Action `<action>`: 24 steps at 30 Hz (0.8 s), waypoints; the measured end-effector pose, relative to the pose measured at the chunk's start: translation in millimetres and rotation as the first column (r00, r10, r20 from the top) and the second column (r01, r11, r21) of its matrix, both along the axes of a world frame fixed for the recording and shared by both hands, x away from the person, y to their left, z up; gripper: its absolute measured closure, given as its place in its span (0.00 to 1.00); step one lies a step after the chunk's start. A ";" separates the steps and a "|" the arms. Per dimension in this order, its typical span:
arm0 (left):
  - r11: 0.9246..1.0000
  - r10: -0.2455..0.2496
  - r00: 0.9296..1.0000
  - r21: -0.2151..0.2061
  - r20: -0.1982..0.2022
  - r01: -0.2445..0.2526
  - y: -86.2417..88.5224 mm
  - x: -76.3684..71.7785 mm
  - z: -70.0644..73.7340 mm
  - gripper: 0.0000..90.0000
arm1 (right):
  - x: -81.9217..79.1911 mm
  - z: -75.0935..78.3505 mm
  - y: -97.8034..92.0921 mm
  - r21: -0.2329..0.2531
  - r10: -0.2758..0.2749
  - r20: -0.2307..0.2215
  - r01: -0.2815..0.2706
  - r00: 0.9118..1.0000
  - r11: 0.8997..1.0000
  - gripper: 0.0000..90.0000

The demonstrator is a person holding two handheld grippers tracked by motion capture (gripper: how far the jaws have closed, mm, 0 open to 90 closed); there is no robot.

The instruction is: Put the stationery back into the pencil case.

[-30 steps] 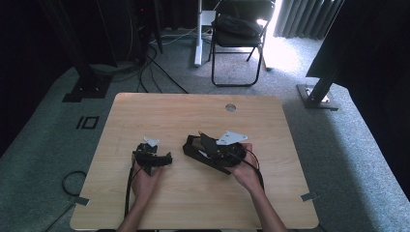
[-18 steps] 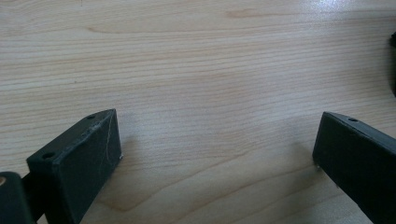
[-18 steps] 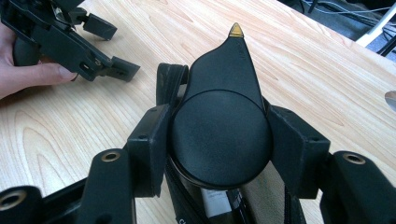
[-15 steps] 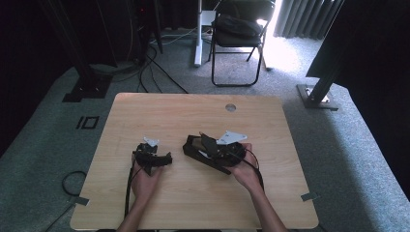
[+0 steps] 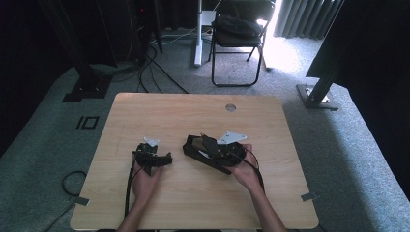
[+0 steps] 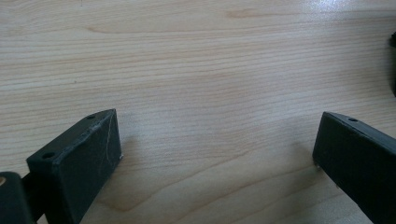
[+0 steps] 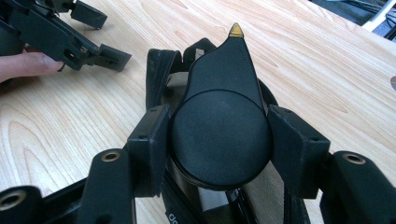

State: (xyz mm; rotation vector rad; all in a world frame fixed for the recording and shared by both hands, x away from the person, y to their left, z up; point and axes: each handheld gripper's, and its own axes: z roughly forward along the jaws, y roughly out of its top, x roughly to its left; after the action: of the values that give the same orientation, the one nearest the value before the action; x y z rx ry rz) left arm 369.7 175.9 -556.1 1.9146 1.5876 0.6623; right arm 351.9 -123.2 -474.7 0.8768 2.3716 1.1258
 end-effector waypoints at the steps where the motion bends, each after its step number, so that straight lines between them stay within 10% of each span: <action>1: 1.000 0.000 1.000 0.000 -0.001 0.000 0.0 0.0 0.1 0.01 | 0.4 -0.7 -0.1 0.002 -0.002 -0.003 0.002 1.000 1.000 0.46; 24: 1.000 0.001 1.000 -0.001 0.001 -0.001 -0.1 0.0 -0.1 0.01 | 3.4 -10.1 -3.1 -0.019 -0.002 -0.033 0.002 0.999 1.000 0.46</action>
State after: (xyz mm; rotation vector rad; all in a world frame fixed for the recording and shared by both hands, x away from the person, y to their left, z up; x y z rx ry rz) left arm 369.7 175.8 -556.2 1.9127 1.5881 0.6627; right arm 355.3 -126.3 -484.8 0.8977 2.4035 1.0945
